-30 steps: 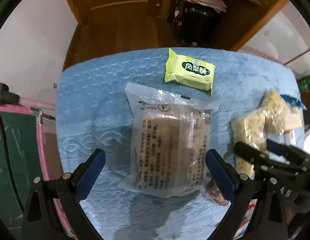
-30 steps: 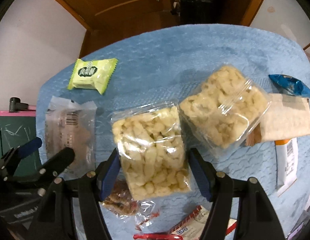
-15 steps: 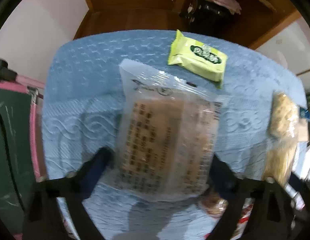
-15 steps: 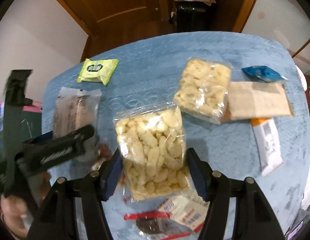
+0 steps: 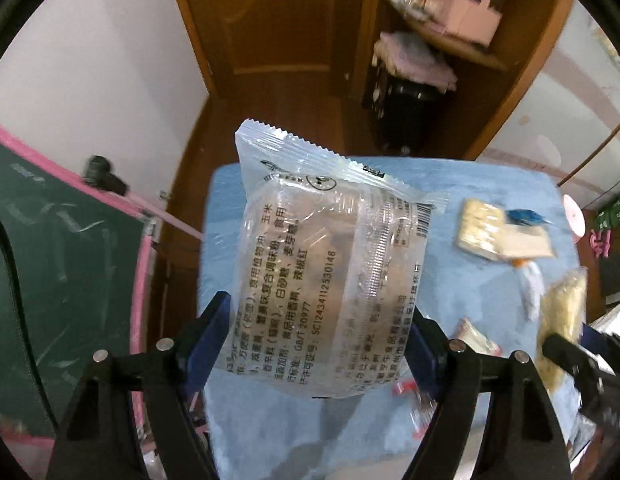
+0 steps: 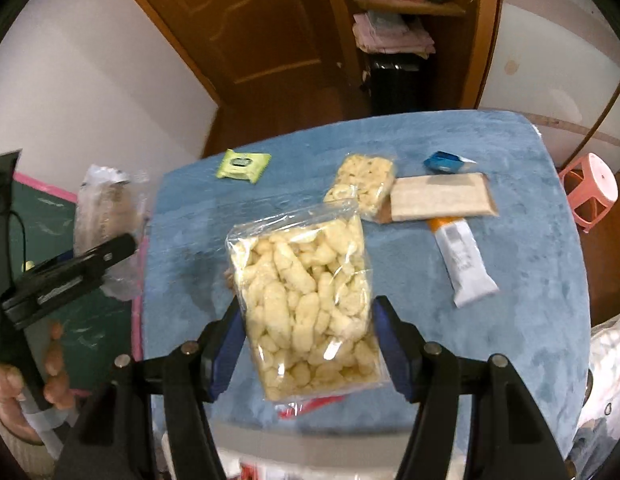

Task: Organize snacks
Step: 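Carry both packets over the tray and release them inside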

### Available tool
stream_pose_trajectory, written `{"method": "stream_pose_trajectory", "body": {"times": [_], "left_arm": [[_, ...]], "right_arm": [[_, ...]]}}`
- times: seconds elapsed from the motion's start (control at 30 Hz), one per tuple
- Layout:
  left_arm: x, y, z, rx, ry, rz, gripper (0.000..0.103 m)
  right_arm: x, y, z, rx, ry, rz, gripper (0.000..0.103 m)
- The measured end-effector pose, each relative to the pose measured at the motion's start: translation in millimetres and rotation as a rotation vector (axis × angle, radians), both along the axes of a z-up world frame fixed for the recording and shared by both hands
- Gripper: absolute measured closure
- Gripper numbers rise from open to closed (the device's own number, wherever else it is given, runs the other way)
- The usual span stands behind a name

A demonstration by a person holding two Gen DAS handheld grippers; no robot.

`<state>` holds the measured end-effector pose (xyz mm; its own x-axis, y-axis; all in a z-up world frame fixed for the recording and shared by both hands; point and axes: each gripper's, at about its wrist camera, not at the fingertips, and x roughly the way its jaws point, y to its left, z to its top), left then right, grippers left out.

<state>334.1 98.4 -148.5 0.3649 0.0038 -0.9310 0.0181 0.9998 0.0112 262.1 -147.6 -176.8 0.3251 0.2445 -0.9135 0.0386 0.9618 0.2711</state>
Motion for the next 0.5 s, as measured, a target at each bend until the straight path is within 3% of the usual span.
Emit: {"method": "stream_pose_trajectory", "body": {"times": [0.1, 0.23, 0.5], "left_arm": [[-58.8, -8.8, 45.7, -0.031, -0.037, -0.012, 0.024], [-133.0, -24.5, 83.3, -0.043, -0.075, -0.026, 0.024], [-259.5, -57.1, 108.6, -0.071, -0.16, -0.011, 0.023]], "right_arm": [[-39.8, -12.7, 30.7, 0.045, -0.044, 0.033, 0.04], [-93.5, -27.2, 65.9, 0.045, -0.113, 0.093, 0.04], [-186.2, -52.9, 111.7, 0.083, -0.227, 0.148, 0.04]]}}
